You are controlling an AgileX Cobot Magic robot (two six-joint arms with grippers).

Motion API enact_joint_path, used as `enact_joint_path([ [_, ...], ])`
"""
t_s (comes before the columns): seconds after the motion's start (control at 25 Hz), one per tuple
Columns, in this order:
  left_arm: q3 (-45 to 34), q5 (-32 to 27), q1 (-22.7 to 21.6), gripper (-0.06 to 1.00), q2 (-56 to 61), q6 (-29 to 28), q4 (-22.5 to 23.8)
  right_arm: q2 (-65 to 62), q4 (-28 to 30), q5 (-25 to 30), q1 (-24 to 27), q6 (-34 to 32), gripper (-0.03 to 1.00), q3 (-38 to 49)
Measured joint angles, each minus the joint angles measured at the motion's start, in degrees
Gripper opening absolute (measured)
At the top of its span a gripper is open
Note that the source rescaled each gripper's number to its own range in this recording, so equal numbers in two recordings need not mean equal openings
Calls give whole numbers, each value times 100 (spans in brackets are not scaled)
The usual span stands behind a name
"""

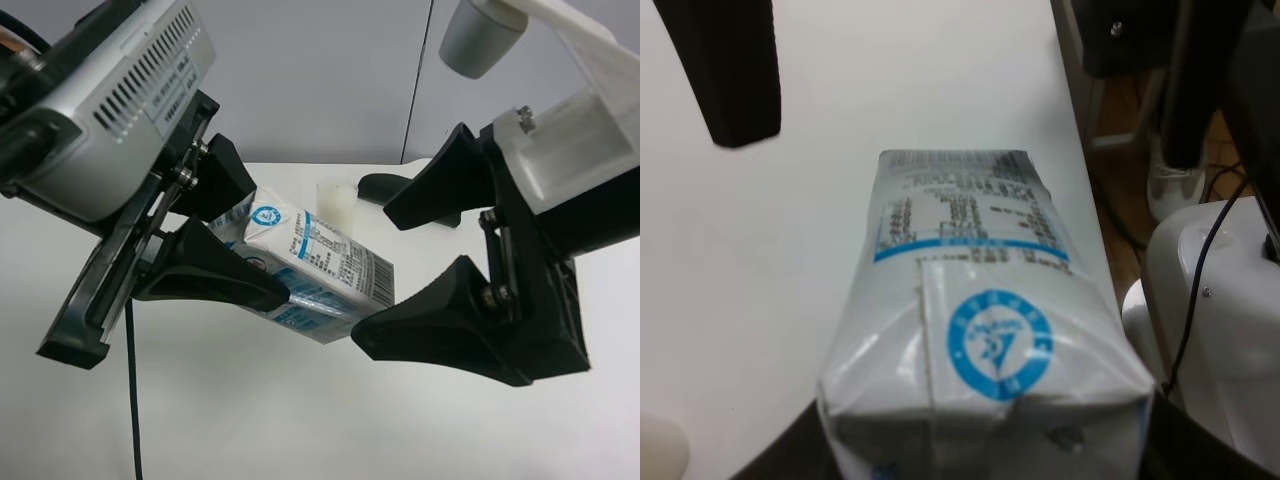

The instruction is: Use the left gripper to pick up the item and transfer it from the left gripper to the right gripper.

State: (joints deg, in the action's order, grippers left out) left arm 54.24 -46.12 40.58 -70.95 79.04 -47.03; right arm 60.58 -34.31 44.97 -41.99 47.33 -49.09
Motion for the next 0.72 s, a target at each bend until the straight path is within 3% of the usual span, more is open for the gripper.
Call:
enact_joint_path([
  [0.32, 0, -62, 0, 1, 0, 18, -4, 502, -534, -389, -7, 618, 100, 0],
  [0.72, 0, -68, 0, 1, 0, 22, -7, 992, -676, -417, -7, 697, 100, 0],
])
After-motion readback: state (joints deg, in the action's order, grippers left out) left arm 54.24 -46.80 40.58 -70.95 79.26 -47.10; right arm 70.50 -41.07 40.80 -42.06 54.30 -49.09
